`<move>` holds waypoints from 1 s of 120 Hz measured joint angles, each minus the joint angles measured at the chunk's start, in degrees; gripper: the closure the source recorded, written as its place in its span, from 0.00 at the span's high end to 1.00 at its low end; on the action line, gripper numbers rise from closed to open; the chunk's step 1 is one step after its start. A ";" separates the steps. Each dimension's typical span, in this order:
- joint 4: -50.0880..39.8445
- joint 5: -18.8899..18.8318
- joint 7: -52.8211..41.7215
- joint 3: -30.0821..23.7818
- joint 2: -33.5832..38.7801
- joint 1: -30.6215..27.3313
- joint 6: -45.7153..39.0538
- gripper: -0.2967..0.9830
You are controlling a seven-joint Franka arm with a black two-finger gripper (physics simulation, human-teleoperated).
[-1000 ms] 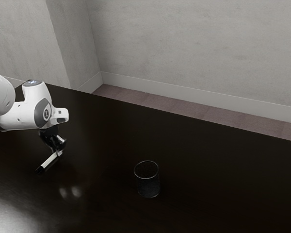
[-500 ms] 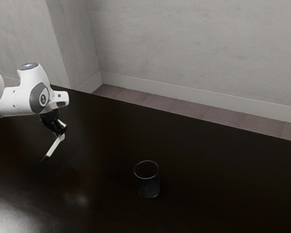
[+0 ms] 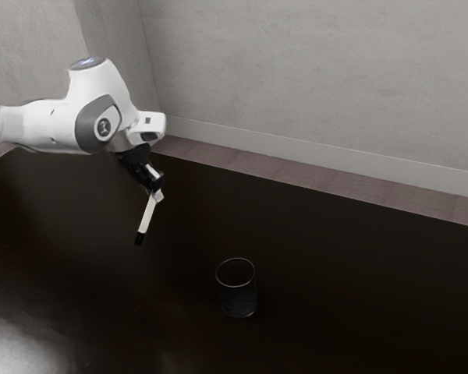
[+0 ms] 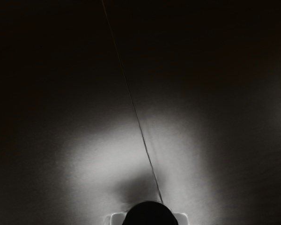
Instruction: Put the marker into the pen holder.
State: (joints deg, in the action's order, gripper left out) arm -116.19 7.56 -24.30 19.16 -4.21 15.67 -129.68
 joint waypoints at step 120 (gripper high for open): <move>6.89 5.20 10.77 -1.69 -5.65 17.54 2.08 0.18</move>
State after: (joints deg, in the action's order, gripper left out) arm -109.30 12.76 -13.53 17.47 -9.87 33.21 -127.60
